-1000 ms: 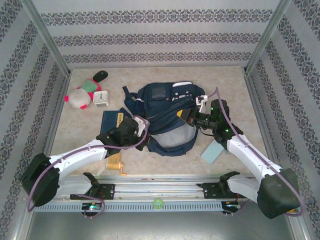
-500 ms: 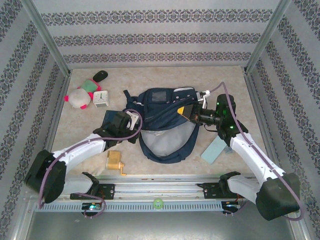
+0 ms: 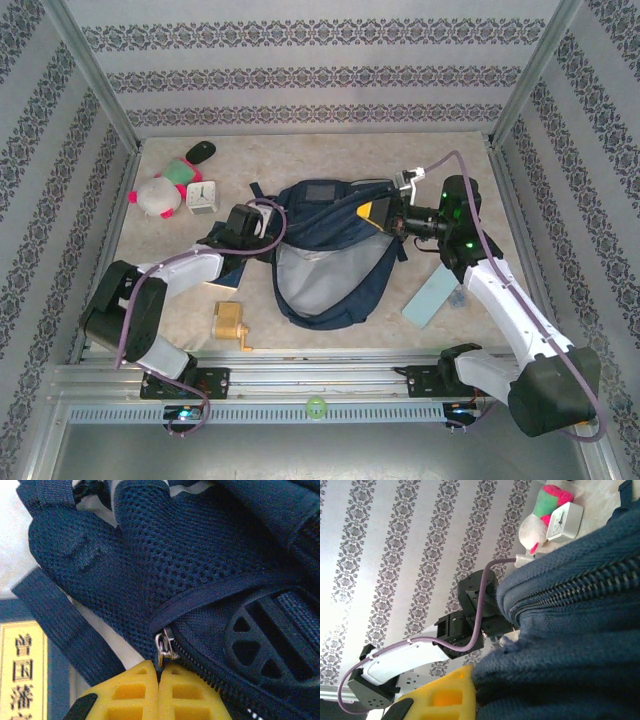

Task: Pack books, pencil case, and school supplies into a backpack

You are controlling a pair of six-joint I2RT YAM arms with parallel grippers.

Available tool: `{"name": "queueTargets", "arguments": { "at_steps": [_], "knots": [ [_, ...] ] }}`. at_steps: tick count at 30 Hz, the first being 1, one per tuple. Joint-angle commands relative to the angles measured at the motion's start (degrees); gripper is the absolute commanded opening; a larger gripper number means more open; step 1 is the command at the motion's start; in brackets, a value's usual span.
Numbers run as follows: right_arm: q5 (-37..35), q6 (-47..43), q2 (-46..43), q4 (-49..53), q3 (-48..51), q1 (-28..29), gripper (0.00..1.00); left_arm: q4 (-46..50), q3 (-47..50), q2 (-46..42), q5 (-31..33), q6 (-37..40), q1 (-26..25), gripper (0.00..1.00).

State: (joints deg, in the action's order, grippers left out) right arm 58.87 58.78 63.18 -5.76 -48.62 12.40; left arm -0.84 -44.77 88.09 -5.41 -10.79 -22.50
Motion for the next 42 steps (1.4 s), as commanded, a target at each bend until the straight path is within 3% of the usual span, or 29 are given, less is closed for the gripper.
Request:
{"name": "queueTargets", "arguments": {
  "at_steps": [1, 5, 10, 15, 18, 20, 23, 26, 32, 39, 42],
  "knots": [
    [3.97, 0.74, -0.83, -6.64, -4.39, -1.06, 0.00, -2.10, -2.39, 1.18, 5.38, -1.25, 2.38, 0.00],
    [-2.05, -1.36, -0.26, -5.19, -3.30, -1.58, 0.00, -2.68, -3.50, 1.91, 4.32, -1.19, 3.15, 0.04],
    [-12.41, -6.83, 2.51, -5.61, -1.10, -1.68, 0.00, 1.38, -6.43, 1.16, 2.33, -2.48, 4.06, 0.41],
    [-18.95, -11.69, 7.88, -6.10, -0.12, -2.34, 0.00, 5.89, -5.57, -4.56, -1.14, -6.71, 7.78, 0.57],
    [-20.35, -13.73, 10.04, -5.23, 0.96, -3.54, 0.01, 8.44, -3.86, -7.79, -0.37, -9.27, 11.46, 0.74],
    [-20.62, -14.43, 10.57, -3.06, 1.78, -4.61, 0.14, 10.09, -2.66, -9.43, 1.56, -11.36, 14.06, 0.80],
    [-22.69, -16.29, 8.99, 3.92, 3.29, -5.46, 0.39, 11.44, -1.38, -9.77, -1.59, -13.10, 18.22, 0.82],
    [-26.58, -20.19, 6.87, 15.29, 2.91, -5.48, 0.51, 13.20, -1.46, -8.00, -4.40, -13.99, 21.73, 0.82],
    [-35.00, -26.22, 2.24, 35.27, 2.25, -5.02, 0.56, 14.15, -1.50, -8.06, -10.09, -15.05, 27.00, 0.77],
    [-39.01, -28.83, 1.92, 47.30, -0.04, -4.95, 0.58, 21.32, -5.20, -7.11, -9.69, -9.49, 28.48, 0.78],
    [-42.44, -29.17, 1.74, 50.94, -2.57, -1.64, 0.58, 23.31, -6.17, -6.83, -9.87, -6.94, 29.23, 0.78]
  ]
}}
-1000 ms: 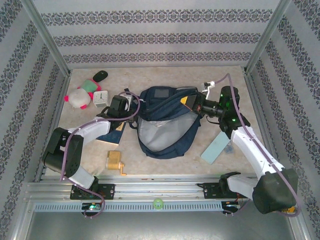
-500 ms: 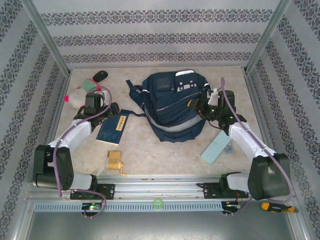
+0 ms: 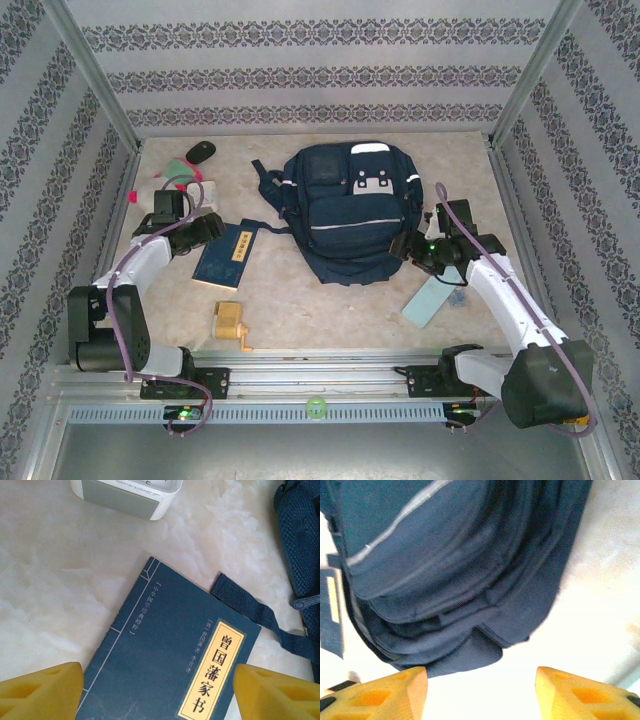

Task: Pack books, pencil case, and school supplies into a backpack

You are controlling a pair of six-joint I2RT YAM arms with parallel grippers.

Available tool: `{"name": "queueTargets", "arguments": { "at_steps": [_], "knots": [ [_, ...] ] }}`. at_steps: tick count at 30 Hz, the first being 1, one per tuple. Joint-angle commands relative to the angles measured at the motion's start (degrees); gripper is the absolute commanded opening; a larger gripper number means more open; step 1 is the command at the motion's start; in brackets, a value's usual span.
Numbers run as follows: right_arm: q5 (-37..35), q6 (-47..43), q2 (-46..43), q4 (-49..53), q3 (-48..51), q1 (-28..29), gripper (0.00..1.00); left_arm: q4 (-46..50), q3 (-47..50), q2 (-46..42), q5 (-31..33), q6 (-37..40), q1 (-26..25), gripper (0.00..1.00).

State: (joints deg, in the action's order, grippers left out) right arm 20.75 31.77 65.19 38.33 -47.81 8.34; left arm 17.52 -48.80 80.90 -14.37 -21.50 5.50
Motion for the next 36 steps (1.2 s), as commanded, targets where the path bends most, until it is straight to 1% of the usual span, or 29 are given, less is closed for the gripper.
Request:
{"name": "queueTargets", "arguments": {
  "at_steps": [1, 3, 7, 11, 16, 20, 23, 28, 32, 36],
  "knots": [
    [-5.29, -1.65, -0.61, 7.36, -4.36, 4.31, 0.58, 5.38, -2.13, 0.49, -1.41, 4.17, 1.78, 0.78],
    [-7.25, 0.16, -1.18, 6.86, -6.39, 8.87, 0.57, 5.97, -2.32, 1.19, -3.00, 5.09, 2.83, 0.78],
    [-11.26, 5.26, 1.50, -0.01, -10.50, 21.99, 0.55, 8.59, -4.16, 5.61, -8.27, 7.39, 5.31, 0.76],
    [-12.75, 10.81, 8.45, -10.55, -12.16, 32.53, 0.54, 8.70, -5.15, 9.21, -10.43, 8.53, 6.97, 0.70],
    [-14.10, 16.54, 19.97, -24.27, -14.48, 42.52, 0.52, 8.80, -5.05, 11.11, -10.64, 8.99, 7.11, 0.66],
    [-14.70, 21.03, 28.49, -32.55, -16.06, 45.37, 0.53, 8.47, -4.17, 12.38, -8.90, 8.71, 7.16, 0.63],
    [-13.93, 22.63, 34.64, -36.16, -18.44, 46.27, 0.53, 9.18, -4.24, 13.28, -10.31, 8.04, 7.13, 0.60],
    [-11.04, 23.13, 43.58, -37.69, -24.28, 46.60, 0.53, 8.76, -2.52, 12.31, -11.99, 5.89, 7.07, 0.56],
    [-9.52, 22.72, 49.03, -37.69, -28.52, 45.86, 0.52, 10.60, -1.35, 11.36, -12.87, 5.28, 7.01, 0.54],
    [-8.89, 21.76, 53.55, -35.24, -33.39, 45.32, 0.51, 11.73, 0.77, 9.24, -16.48, 3.75, 7.02, 0.52]
  ]
}}
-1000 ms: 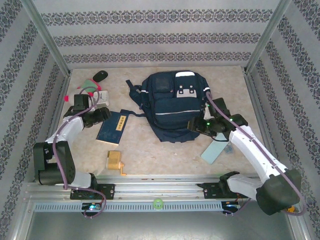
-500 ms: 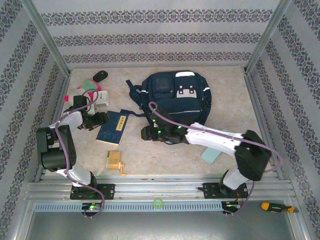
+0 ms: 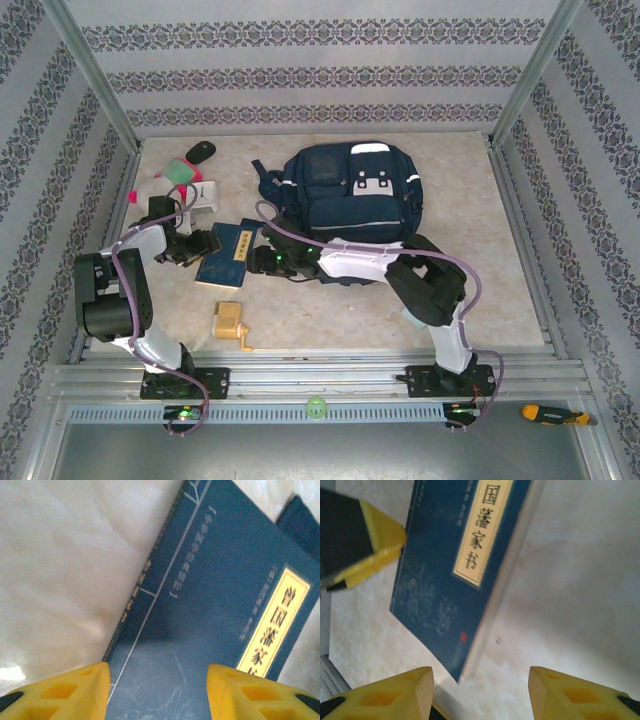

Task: Pack books, pencil case, and school supplies into a backpack

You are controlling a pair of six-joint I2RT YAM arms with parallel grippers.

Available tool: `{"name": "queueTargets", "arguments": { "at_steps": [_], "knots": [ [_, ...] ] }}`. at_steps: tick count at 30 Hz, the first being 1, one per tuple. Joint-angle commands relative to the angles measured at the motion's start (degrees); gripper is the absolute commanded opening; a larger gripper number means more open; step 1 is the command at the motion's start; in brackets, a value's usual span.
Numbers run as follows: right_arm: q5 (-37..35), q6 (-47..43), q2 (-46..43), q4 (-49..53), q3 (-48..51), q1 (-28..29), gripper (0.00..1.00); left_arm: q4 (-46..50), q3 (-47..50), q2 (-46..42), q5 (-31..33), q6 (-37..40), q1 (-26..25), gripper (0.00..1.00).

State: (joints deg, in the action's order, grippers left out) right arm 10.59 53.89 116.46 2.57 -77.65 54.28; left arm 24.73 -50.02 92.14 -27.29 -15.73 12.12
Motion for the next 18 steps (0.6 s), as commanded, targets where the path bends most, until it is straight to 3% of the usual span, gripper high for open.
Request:
{"name": "queueTargets", "arguments": {
  "at_steps": [1, 5, 10, 18],
  "knots": [
    [1.43, -0.46, 3.33, 1.18, -4.58, -0.75, 0.51, 4.71, 2.60, -2.93, -4.65, -2.50, 0.37, 0.52],
    [0.77, -1.68, 5.56, 4.51, -6.98, -1.28, 0.49, 6.01, 4.66, -6.89, -6.74, -3.91, 0.18, 0.52],
    [-1.87, -4.90, 7.07, 10.79, -9.67, -1.39, 0.49, 5.58, 4.90, -10.16, 3.05, -3.70, 0.27, 0.57],
    [1.62, -4.28, 10.98, 10.03, -12.70, -1.64, 0.45, 3.61, 2.21, -3.13, 4.21, -2.92, 0.25, 0.54]
  ]
}}
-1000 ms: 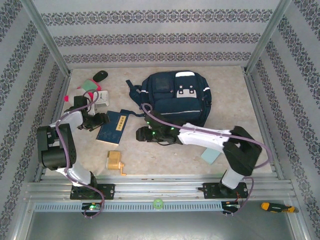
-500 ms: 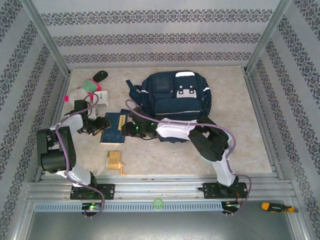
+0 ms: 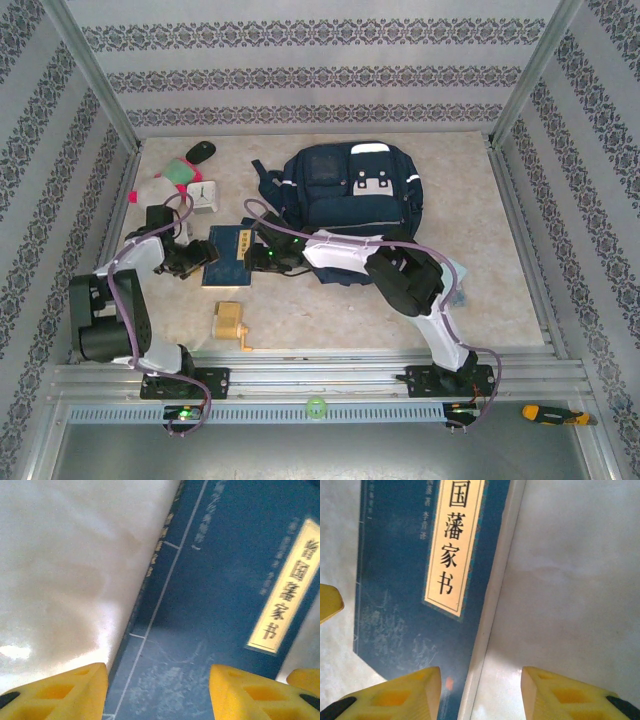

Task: Pack books, pencil case, and school supplies into a backpack

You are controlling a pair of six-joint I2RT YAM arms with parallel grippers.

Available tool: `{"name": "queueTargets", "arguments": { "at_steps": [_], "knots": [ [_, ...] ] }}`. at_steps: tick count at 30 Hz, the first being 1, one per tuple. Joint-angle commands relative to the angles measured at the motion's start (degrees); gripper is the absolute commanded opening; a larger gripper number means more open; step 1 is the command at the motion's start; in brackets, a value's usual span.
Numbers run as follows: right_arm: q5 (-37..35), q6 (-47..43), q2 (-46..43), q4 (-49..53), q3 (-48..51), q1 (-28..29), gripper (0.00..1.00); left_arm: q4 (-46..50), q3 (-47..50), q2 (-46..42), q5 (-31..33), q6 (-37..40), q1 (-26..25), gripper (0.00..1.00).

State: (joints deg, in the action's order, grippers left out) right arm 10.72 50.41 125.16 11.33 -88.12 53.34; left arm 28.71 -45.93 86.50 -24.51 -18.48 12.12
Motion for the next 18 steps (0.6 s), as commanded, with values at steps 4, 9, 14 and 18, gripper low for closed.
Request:
{"name": "queueTargets", "arguments": {
  "at_steps": [4, 9, 14, 18],
  "knots": [
    [3.90, -0.51, 4.22, 0.39, -4.03, -0.83, 0.45, -1.85, -1.13, 3.77, -0.27, -0.43, 0.19, 0.50],
    [5.10, -0.09, 6.16, 0.09, -5.55, -1.29, 0.32, -2.27, 0.18, 4.63, -3.68, 0.07, 0.14, 0.47],
    [5.54, 0.16, 6.86, -0.03, -5.84, -1.58, 0.17, -1.33, 0.99, 1.92, -8.98, -0.49, -0.06, 0.45],
    [7.24, 0.14, 7.69, -0.02, -6.62, -1.60, 0.10, -1.84, 2.16, -3.37, -12.82, -0.74, -0.10, 0.45]
  ]
}}
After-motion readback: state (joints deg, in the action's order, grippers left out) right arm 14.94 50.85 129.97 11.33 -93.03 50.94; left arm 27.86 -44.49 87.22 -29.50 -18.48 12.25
